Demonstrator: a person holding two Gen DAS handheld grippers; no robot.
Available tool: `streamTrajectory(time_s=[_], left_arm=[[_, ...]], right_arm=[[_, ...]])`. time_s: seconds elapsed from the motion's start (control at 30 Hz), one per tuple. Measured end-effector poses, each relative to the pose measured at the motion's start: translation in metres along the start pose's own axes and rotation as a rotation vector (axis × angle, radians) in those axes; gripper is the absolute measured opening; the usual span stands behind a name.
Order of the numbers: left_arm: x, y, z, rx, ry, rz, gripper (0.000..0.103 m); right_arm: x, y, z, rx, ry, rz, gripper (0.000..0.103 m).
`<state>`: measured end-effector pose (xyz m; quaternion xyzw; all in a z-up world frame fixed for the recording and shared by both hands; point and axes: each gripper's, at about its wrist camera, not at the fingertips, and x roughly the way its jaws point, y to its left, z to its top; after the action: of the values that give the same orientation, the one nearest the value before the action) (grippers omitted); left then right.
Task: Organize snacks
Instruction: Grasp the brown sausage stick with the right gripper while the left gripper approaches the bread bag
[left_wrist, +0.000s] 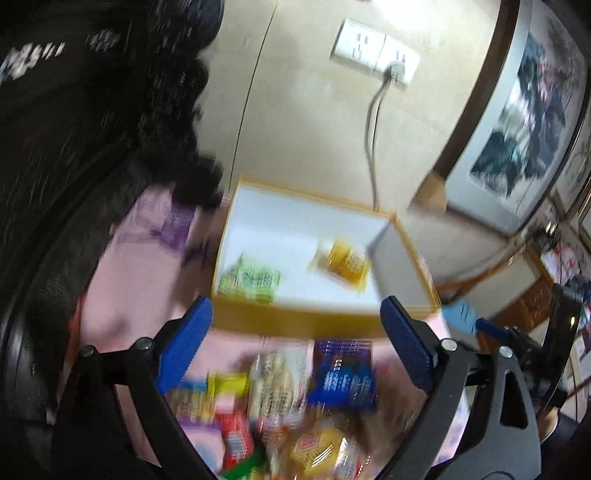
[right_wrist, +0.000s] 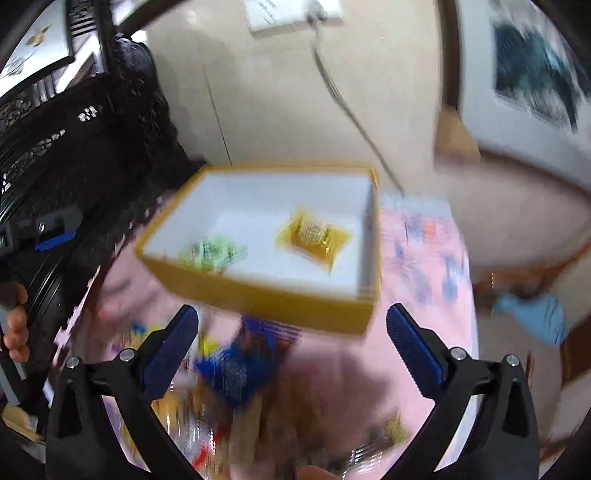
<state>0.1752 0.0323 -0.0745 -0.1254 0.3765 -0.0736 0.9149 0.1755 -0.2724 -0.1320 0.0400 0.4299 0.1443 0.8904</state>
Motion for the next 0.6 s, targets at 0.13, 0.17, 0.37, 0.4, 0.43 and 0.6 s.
streamTrajectory(time_s=[0.13,0.17,0.37,0.4,0.43,0.6], left_arm=[[-0.009,0.007,-0.053,-0.011,0.068,0.035,0.094],[-0.009,0.008,-0.063,-0.013,0.082,0.041,0.094],[-0.006,0.004,-0.11,-0.013,0.199,0.059,0.094],[-0.007,0.003,-0.113,-0.01,0.207,0.056,0.094],[-0.007,0.002,-0.115,-0.005,0.21,0.051,0.094],[-0.013,-0.004,-0.116,0.028,0.204,0.046,0.094]], right_arm=[[0.0,-0.031,-0.053,0.174,0.111,-0.017,0.102],[0.002,-0.038,-0.066,0.215,0.136,-0.051,0.102],[0.017,-0.054,-0.111,0.377,0.223,-0.178,0.102],[0.02,-0.057,-0.116,0.401,0.234,-0.188,0.102],[0.026,-0.056,-0.119,0.424,0.249,-0.203,0.102],[0.052,-0.056,-0.117,0.469,0.299,-0.237,0.08]])
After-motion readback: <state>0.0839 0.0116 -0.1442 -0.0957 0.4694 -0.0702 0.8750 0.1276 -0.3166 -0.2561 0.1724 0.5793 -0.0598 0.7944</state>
